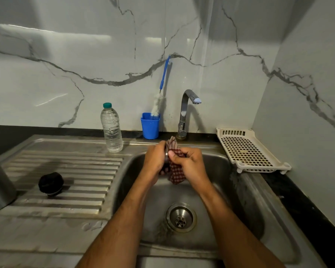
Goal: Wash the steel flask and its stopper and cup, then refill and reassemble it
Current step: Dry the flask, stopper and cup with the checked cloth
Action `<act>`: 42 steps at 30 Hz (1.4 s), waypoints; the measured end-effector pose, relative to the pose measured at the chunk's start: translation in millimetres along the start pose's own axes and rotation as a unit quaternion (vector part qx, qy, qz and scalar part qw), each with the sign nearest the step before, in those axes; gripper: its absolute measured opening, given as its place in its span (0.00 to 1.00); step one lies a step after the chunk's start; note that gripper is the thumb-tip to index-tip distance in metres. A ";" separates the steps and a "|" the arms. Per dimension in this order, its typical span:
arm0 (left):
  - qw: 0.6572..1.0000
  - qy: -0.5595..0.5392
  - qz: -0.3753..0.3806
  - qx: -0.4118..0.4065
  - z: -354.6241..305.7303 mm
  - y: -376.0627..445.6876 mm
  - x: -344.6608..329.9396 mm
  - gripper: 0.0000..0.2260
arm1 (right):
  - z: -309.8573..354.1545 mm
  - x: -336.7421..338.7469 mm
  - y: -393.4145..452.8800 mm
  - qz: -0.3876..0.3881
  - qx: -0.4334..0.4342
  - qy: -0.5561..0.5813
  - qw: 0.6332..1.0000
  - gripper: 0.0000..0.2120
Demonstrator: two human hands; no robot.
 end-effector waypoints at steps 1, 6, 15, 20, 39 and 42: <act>0.999 0.027 -0.030 -0.015 0.5 -1.2 4.8 0.17 | -8.5 1.1 1.3 -0.023 -0.035 0.023 0.999 0.05; 0.836 0.306 -0.261 -0.374 -42.1 -39.0 15.9 0.17 | -37.3 1.8 -1.3 -0.079 -0.213 0.261 0.938 0.13; 0.999 -0.005 -0.035 -0.015 -0.7 1.0 4.1 0.16 | -3.0 -0.9 -0.4 -0.004 -0.006 0.020 1.000 0.07; 0.933 0.186 -0.180 -0.249 -23.1 -20.4 24.9 0.17 | -29.5 -3.4 1.2 -0.039 -0.142 0.178 0.973 0.08; 0.933 0.167 -0.204 -0.247 -12.3 -8.8 39.1 0.16 | -21.9 -21.5 5.5 0.037 -0.073 -0.051 0.995 0.15; 0.942 0.124 -0.205 -0.236 -13.7 -6.8 42.3 0.17 | -29.0 -17.0 5.5 0.025 -0.144 0.145 0.979 0.15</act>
Point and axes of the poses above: each hand's wrist, its own y-axis towards the middle knuckle, its own x-axis out of the back of the hand, z = x × y, the point moved 8 cm from there along y, towards the middle knuckle, and after that the axes turned 11 degrees about y, right-handed, at the moved point
